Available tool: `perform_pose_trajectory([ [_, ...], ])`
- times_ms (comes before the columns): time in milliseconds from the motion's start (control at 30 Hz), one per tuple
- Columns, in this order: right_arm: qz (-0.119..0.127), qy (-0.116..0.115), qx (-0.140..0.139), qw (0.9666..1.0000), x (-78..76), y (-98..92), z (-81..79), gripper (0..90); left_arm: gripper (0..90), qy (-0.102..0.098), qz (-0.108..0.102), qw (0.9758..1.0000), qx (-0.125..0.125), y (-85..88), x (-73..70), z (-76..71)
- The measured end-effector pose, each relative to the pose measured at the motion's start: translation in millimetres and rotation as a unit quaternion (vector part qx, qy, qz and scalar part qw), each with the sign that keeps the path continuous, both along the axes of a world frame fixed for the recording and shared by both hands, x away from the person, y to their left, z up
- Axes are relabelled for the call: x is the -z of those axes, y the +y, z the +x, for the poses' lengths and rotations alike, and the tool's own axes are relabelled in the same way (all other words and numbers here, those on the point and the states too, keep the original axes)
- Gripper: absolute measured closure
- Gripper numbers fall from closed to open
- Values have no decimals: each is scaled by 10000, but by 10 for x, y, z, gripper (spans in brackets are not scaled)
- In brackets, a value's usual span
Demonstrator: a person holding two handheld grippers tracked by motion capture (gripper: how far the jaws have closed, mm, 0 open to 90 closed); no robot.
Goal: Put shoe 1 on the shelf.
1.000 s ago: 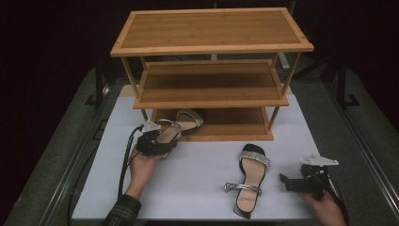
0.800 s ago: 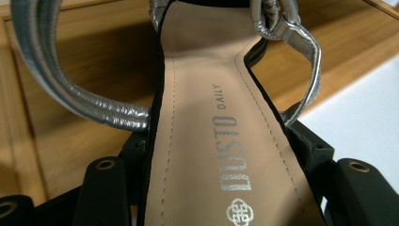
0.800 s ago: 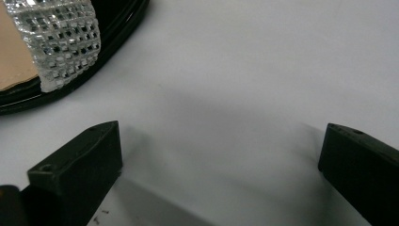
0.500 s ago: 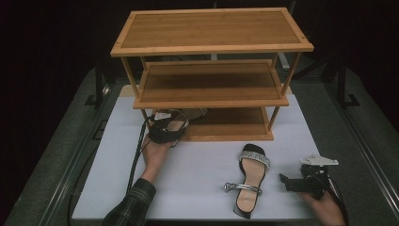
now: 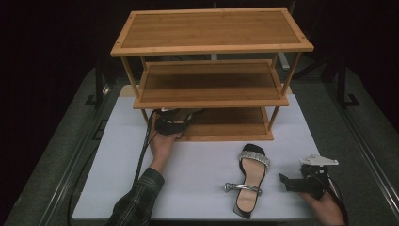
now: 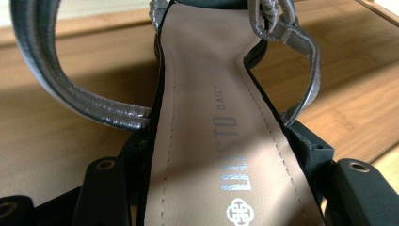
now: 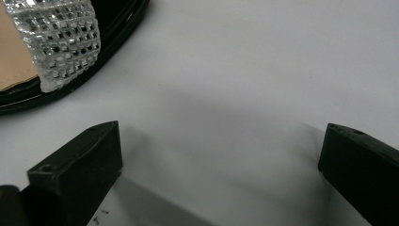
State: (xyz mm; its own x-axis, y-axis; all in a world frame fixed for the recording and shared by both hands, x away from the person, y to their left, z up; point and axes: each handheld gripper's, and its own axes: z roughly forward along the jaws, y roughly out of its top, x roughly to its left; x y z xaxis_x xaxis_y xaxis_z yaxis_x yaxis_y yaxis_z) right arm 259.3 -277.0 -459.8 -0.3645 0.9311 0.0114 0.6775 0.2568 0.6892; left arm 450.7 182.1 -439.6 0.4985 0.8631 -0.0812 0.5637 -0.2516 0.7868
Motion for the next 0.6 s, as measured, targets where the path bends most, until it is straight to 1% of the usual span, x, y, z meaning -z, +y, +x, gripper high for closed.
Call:
perform_pose_trajectory([
  [133,-1,-14,-1,10000,1,0,0,0,386,-23,10,10000,-72,-32,6,-2],
  [333,0,-13,-2,10000,1,-1,0,0,366,6,110,9999,-34,-43,29,-7],
  [467,0,-12,-2,10000,2,-1,0,0,356,-9,28,10000,-5,-30,43,-2],
  [567,1,-13,-1,10000,2,-1,-1,0,297,14,-106,9999,83,-19,43,-4],
  [600,0,-15,-4,10000,2,-1,0,0,273,-28,-135,9999,105,-11,40,-13],
])
